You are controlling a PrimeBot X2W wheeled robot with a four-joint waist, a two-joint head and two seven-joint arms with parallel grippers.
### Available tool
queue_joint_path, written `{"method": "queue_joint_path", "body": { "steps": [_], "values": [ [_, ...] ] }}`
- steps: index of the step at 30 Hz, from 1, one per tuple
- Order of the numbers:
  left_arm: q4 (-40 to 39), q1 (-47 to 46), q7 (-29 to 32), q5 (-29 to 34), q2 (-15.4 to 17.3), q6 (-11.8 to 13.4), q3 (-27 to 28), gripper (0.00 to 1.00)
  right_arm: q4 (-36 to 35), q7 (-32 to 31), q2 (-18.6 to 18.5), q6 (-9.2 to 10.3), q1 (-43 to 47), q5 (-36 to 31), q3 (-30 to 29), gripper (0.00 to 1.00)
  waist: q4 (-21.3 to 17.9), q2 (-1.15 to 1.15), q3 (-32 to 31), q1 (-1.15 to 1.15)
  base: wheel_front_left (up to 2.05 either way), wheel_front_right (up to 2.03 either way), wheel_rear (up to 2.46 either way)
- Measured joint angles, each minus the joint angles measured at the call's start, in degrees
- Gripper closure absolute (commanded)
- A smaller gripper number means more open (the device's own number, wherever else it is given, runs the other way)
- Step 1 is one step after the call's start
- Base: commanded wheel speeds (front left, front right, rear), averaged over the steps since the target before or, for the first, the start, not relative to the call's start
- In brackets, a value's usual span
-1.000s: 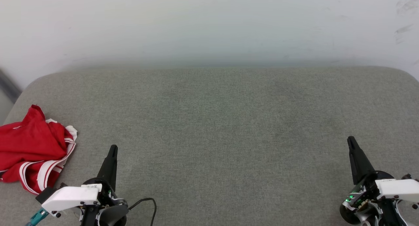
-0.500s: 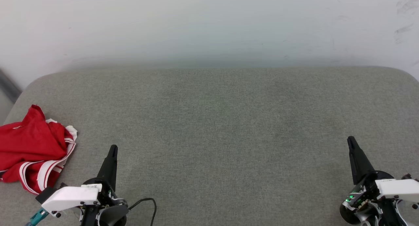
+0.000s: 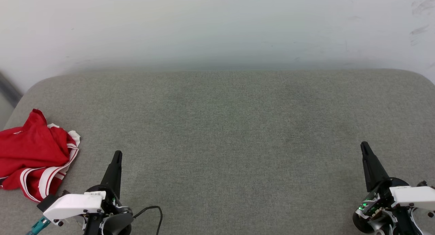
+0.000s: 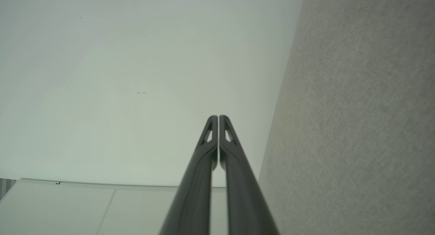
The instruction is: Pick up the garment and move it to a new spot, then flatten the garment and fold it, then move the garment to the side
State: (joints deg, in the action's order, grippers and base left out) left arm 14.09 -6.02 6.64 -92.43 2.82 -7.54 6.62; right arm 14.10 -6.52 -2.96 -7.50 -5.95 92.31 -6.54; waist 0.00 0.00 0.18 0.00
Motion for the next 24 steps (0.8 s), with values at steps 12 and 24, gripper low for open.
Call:
{"method": "queue_joint_path", "body": {
  "steps": [12,24],
  "values": [
    [1.1,0.7,0.0,0.0,-0.1,0.0,-0.2,0.0,1.1,0.0,0.0,0.0,0.8,0.0,0.1,0.0,0.0,0.0,0.0,0.0,0.0,0.0,0.0],
    [0.1,1.6,-3.1,1.2,-0.2,0.1,-3.6,0.0,0.8,3.1,0.1,0.01,2.0,-1.4,2.0,0.0,-0.2,0.0,0.2,0.0,0.0,0.0,0.0]
  ]
}}
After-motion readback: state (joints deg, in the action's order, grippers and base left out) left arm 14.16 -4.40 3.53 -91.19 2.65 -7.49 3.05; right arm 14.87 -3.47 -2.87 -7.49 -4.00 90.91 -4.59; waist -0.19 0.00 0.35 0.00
